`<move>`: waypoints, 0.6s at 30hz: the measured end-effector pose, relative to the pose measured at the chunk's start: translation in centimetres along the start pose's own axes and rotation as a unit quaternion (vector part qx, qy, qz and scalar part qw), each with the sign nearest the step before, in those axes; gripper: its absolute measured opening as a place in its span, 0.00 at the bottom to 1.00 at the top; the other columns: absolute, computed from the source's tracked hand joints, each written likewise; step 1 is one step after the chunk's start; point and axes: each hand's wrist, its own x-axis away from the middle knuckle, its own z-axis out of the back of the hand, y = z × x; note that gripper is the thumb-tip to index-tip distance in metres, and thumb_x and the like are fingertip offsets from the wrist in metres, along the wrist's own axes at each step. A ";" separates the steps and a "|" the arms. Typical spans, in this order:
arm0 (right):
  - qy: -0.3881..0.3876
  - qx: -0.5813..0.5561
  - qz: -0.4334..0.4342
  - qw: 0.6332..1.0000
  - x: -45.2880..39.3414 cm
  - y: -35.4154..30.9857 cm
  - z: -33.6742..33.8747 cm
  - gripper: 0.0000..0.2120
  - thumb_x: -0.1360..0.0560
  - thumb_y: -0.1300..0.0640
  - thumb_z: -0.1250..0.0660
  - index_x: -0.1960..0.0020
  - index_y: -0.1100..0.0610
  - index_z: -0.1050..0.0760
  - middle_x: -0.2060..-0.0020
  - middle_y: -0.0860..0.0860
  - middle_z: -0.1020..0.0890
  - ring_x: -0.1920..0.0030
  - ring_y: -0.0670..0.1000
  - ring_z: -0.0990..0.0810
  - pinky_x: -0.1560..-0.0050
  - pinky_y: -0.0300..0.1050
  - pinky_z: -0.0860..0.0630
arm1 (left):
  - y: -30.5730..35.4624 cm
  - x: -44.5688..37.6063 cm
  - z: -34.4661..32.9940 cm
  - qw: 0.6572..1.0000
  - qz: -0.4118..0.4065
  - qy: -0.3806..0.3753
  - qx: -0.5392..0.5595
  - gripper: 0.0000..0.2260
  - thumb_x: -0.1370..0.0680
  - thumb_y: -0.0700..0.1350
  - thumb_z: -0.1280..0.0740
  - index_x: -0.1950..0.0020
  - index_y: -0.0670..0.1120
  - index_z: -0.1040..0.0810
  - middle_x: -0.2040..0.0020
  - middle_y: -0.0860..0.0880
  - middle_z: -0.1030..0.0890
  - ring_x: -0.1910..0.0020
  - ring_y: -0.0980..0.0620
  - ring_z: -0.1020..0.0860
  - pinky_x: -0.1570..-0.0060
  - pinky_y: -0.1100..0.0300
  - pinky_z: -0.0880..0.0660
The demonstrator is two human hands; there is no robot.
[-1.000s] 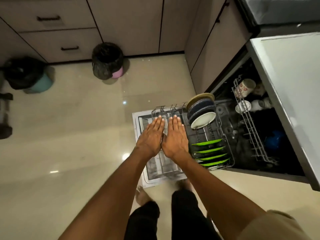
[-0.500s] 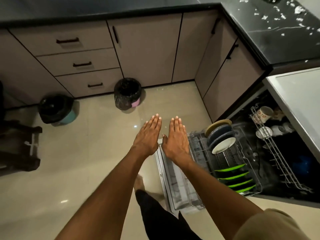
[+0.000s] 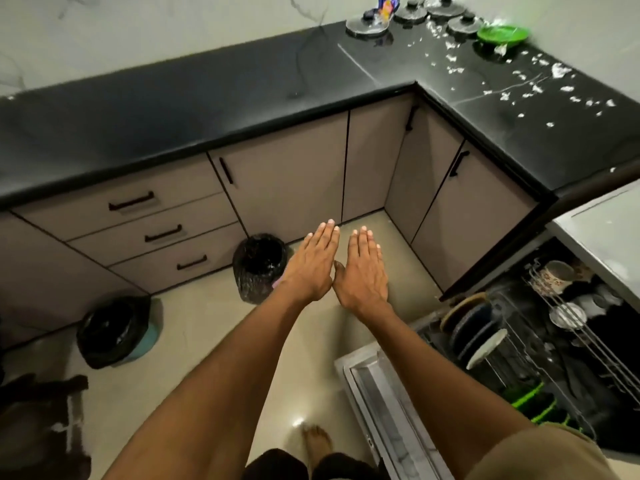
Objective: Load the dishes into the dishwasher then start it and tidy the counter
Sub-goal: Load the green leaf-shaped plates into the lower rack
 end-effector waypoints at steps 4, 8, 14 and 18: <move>0.043 -0.005 -0.015 0.999 -5.6 -1.1 1.9 0.35 0.16 0.47 0.46 0.18 0.60 0.60 0.19 0.57 0.58 0.19 0.55 0.61 0.20 0.51 0.60 | -3.2 -5.4 2.6 1.000 -0.025 0.013 0.003 0.33 0.19 0.41 0.46 0.19 0.43 0.62 0.19 0.44 0.63 0.20 0.48 0.63 0.21 0.52 0.58; 0.082 -0.010 -0.029 0.996 -11.8 -2.4 3.6 0.35 0.17 0.50 0.44 0.18 0.61 0.56 0.18 0.59 0.54 0.19 0.56 0.57 0.20 0.52 0.57 | -6.9 -11.7 4.9 0.997 -0.063 0.033 0.020 0.36 0.22 0.38 0.43 0.19 0.43 0.61 0.19 0.45 0.62 0.20 0.49 0.62 0.21 0.51 0.56; 0.118 -0.013 -0.072 0.990 -21.8 -4.9 6.0 0.36 0.18 0.48 0.42 0.18 0.62 0.53 0.18 0.59 0.52 0.18 0.55 0.56 0.19 0.53 0.55 | -12.5 -21.0 9.0 0.993 -0.106 0.050 0.033 0.36 0.21 0.39 0.42 0.19 0.42 0.59 0.19 0.45 0.61 0.20 0.49 0.61 0.21 0.52 0.56; 0.135 -0.012 -0.096 0.986 -28.6 -6.4 8.0 0.37 0.19 0.49 0.40 0.18 0.62 0.52 0.19 0.59 0.50 0.18 0.55 0.55 0.19 0.52 0.55 | -16.2 -27.9 12.0 0.988 -0.135 0.067 0.040 0.38 0.22 0.38 0.39 0.19 0.42 0.59 0.18 0.45 0.60 0.20 0.49 0.61 0.21 0.53 0.57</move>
